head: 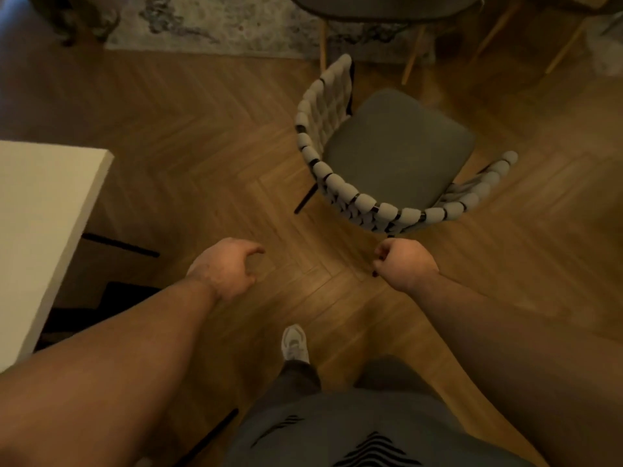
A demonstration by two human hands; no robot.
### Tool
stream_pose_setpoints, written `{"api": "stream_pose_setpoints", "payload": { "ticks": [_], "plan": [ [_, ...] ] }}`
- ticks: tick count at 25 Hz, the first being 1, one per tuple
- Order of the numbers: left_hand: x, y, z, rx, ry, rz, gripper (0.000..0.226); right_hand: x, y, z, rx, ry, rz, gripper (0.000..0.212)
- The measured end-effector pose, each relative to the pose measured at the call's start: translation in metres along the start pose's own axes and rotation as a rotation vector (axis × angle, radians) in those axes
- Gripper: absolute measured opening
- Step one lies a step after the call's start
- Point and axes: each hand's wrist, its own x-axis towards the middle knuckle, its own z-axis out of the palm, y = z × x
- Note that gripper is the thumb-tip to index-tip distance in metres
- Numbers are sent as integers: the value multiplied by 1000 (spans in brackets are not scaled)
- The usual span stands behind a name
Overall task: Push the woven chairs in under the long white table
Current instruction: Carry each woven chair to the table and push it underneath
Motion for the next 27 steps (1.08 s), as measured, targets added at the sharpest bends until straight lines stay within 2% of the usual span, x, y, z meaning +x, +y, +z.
{"api": "stream_pose_setpoints", "payload": {
  "ticks": [3,9,13,16,18,21,27],
  "plan": [
    [60,17,-25,97,-42,88,70,28,9,-7,44,31,44,38],
    [171,101,-44,314,-61,275,79,91,44,-23,0,79,19,57],
    [242,147,-33,390,-86,308,80,135,62,-35,-126,-26,-61,64],
    [278,161,-20,496,-139,268,79,162,66,-37,-240,-147,-97,58],
    [298,165,-11,634,-171,271,72,179,67,-35,-296,-203,-102,51],
    [323,168,-7,785,-174,281,60,199,67,-33,-256,-283,-55,49],
    [330,170,-7,749,-215,243,25,214,64,-29,-307,-340,-43,49]
  ]
}}
